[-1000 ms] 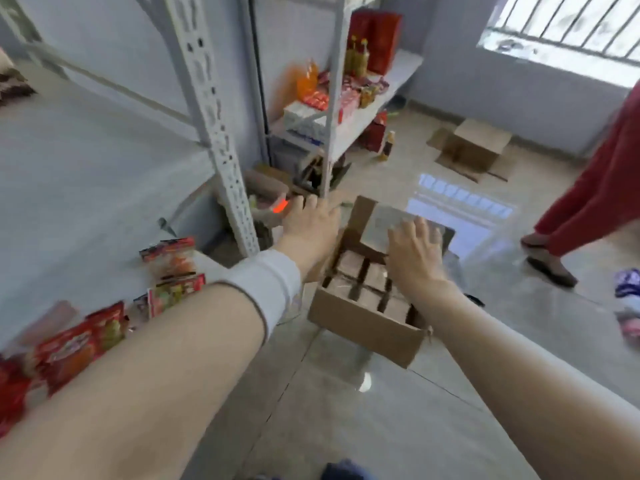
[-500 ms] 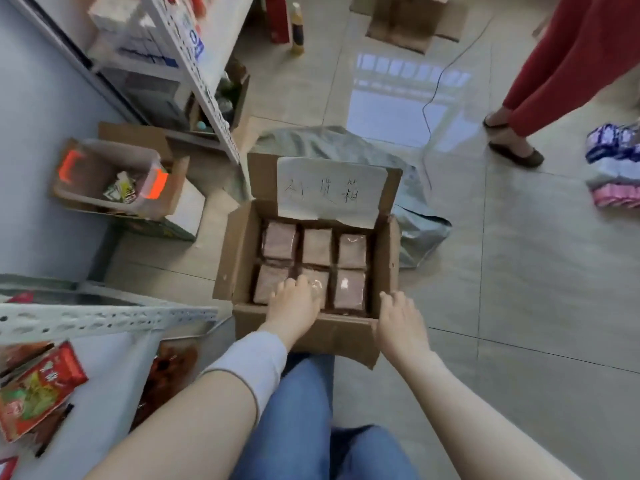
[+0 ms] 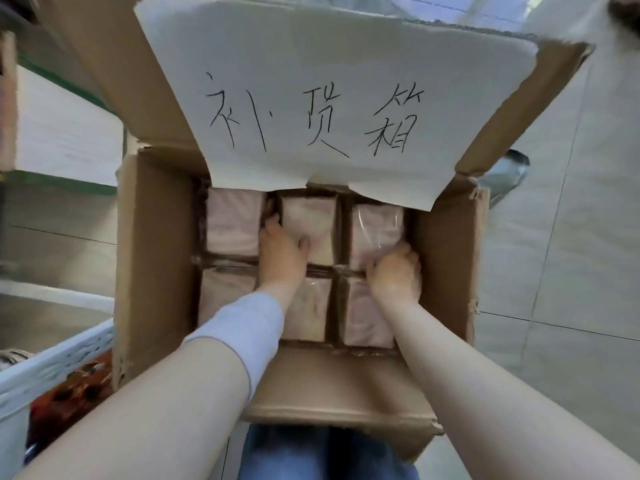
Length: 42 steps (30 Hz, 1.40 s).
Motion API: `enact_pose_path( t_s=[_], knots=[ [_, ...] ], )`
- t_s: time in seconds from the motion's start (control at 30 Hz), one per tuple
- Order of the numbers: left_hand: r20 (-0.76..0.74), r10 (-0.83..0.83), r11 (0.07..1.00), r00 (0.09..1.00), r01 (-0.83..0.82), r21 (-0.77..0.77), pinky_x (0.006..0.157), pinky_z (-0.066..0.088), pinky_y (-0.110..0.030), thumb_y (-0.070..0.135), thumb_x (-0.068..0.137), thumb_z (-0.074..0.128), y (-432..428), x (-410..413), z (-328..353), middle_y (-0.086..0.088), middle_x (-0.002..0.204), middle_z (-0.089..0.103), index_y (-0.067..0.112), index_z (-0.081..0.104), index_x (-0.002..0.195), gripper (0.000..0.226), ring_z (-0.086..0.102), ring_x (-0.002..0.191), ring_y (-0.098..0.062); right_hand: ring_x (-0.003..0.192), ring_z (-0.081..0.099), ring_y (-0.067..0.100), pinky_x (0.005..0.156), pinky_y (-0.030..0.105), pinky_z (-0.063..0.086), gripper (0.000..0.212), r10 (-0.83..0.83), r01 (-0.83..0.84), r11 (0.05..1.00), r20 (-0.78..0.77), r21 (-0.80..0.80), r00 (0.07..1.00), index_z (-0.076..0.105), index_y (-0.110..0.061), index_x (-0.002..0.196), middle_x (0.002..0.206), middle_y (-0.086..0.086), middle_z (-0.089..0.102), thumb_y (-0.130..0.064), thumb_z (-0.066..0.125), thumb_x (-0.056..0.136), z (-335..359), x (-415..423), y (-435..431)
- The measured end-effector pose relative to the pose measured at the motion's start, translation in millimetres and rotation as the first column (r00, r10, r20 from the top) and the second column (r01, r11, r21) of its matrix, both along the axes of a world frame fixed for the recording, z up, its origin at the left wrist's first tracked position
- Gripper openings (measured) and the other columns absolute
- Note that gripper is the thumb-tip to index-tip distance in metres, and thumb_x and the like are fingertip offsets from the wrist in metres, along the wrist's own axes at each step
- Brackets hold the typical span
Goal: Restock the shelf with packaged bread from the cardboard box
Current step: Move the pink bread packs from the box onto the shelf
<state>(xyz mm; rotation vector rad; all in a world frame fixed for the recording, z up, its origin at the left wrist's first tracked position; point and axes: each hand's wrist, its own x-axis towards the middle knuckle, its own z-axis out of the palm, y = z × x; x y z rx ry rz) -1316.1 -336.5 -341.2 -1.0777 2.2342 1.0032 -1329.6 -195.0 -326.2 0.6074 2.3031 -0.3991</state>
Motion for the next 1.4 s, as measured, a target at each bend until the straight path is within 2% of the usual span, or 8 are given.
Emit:
enact_pose_path(
  t_s=[0.4,0.57,0.63,0.77,0.97,1.13,1.27,1.4],
  knots=[
    [0.005,-0.072,0.985,0.997,0.070,0.155,0.100,0.041,-0.041,0.038,0.080,0.066,-19,-10,35,-0.014,0.125,0.055,0.007,0.047,0.125,0.058,0.046,0.120,-0.034,0.111,0.056,0.032,0.087,0.037,0.046,0.052,-0.074,0.067,0.983,-0.036,-0.171,0.997,0.055,-0.004,0.117,0.117,0.015,0.061,-0.032,0.072,0.077,30,-29,14],
    [-0.143,0.071,0.977,0.987,-0.040,0.209,0.095,0.036,-0.025,0.025,0.080,0.069,-21,8,72,-0.013,0.127,0.055,0.007,0.050,0.123,0.051,0.049,0.119,-0.029,0.134,0.035,0.028,0.103,0.028,0.033,0.029,-0.427,0.458,0.843,0.168,-0.282,0.889,0.051,-0.008,0.114,0.137,0.006,0.043,-0.022,0.058,0.089,53,-15,21],
    [-0.192,0.125,0.979,0.974,-0.089,0.184,0.092,0.036,-0.024,0.020,0.080,0.070,-21,20,93,-0.012,0.128,0.055,0.007,0.049,0.125,0.051,0.049,0.119,-0.029,0.129,0.041,0.028,0.097,0.029,0.038,0.017,-0.428,0.468,0.841,0.196,-0.270,0.882,0.049,-0.015,0.079,0.120,0.003,0.047,-0.018,0.046,0.095,72,-8,24],
    [-0.330,0.028,0.998,0.944,-0.008,0.061,0.077,0.040,-0.025,0.029,0.082,0.067,-25,53,128,-0.013,0.116,0.061,0.009,0.048,0.121,0.048,0.056,0.109,-0.028,0.108,0.058,0.034,0.079,0.027,0.053,0.004,-0.451,0.400,0.837,-0.054,-0.374,0.891,0.055,-0.008,0.090,0.089,0.007,0.052,-0.012,0.054,0.088,102,-2,35],
    [-0.236,0.261,0.962,0.936,-0.234,0.138,0.075,0.037,-0.026,0.040,0.082,0.064,-10,145,200,0.003,0.098,0.054,0.015,0.051,0.112,0.042,0.053,0.094,-0.018,0.100,0.061,0.039,0.084,0.050,0.054,0.062,-0.468,0.472,0.708,0.150,-0.526,0.871,0.045,0.002,0.121,0.115,0.016,0.054,-0.031,0.073,0.077,177,66,55],
    [-0.235,0.577,0.804,0.782,-0.493,0.331,0.076,0.046,-0.024,0.036,0.084,0.062,1,258,299,0.000,0.111,0.058,0.013,0.047,0.126,0.050,0.057,0.095,-0.016,0.061,0.071,0.022,0.053,0.034,0.059,0.031,-0.272,0.457,0.590,0.369,-0.666,0.889,0.058,0.008,0.097,0.093,0.014,0.065,-0.016,0.069,0.081,282,158,63],
    [-0.418,0.651,0.759,0.634,-0.545,0.356,0.079,0.046,-0.025,0.031,0.087,0.060,-22,349,398,0.003,0.109,0.057,0.019,0.049,0.119,0.037,0.056,0.093,-0.010,0.091,0.066,0.028,0.093,0.046,0.051,0.028,0.000,0.258,0.566,0.313,-0.783,0.950,0.059,-0.002,0.109,0.108,0.019,0.066,-0.016,0.064,0.085,371,222,24],
    [-0.633,0.698,0.687,0.334,-0.563,0.460,0.078,0.051,-0.024,0.019,0.088,0.059,-55,450,495,0.018,0.096,0.065,0.034,0.053,0.097,0.018,0.062,0.091,-0.001,0.106,0.061,0.034,0.097,0.049,0.047,0.043,0.207,0.097,0.439,0.205,-0.893,0.957,0.049,-0.006,0.126,0.114,0.020,0.064,-0.007,0.062,0.085,451,284,-34]
  ],
)
